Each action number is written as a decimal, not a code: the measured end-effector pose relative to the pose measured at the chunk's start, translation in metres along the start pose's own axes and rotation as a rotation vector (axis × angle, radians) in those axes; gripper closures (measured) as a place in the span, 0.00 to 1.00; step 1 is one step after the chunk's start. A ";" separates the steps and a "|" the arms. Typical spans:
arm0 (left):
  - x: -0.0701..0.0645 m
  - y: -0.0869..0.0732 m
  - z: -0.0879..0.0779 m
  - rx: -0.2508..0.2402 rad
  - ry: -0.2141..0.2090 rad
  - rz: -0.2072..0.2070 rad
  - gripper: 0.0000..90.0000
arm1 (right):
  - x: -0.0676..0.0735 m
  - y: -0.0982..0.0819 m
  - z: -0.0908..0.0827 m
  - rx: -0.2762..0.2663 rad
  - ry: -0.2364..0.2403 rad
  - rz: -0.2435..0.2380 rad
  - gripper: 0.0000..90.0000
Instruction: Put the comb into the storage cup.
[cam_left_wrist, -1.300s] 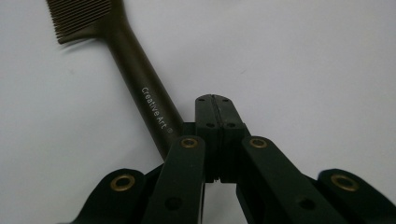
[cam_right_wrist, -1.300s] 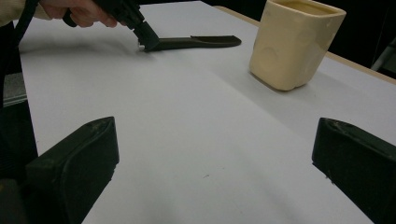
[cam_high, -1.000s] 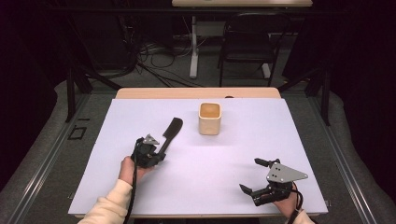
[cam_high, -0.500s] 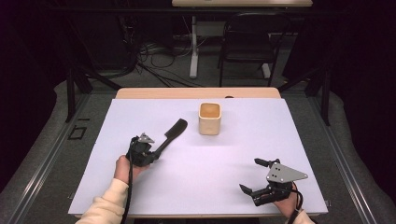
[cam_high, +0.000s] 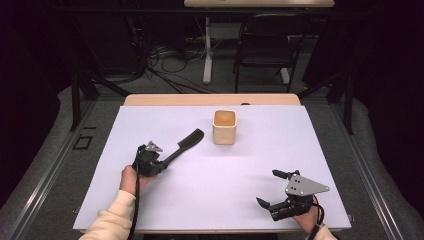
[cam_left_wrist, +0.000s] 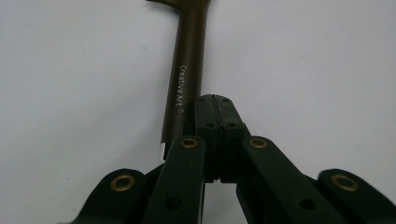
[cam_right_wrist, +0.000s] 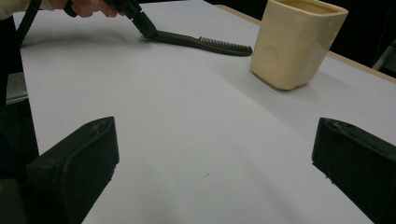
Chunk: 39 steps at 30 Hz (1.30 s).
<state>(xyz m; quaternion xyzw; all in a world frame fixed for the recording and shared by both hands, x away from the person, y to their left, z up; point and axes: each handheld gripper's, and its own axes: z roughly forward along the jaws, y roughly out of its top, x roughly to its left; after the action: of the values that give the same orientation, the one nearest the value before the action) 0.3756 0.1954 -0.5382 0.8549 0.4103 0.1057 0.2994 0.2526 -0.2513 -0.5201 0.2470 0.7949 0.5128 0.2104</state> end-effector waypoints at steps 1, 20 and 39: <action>0.000 0.000 0.000 -0.001 -0.002 -0.001 1.00 | 0.000 0.000 0.000 0.000 0.000 -0.001 0.00; -0.008 0.007 -0.010 -0.042 -0.056 0.055 0.77 | 0.000 0.000 0.002 0.004 0.010 0.002 0.00; -0.003 0.024 -0.010 -0.002 -0.025 0.059 0.11 | -0.002 -0.001 0.002 0.004 0.012 0.010 0.00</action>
<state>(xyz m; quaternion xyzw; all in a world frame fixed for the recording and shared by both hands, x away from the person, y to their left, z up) 0.3852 0.1860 -0.5151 0.8676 0.3809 0.1043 0.3021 0.2551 -0.2521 -0.5218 0.2484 0.7958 0.5137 0.2026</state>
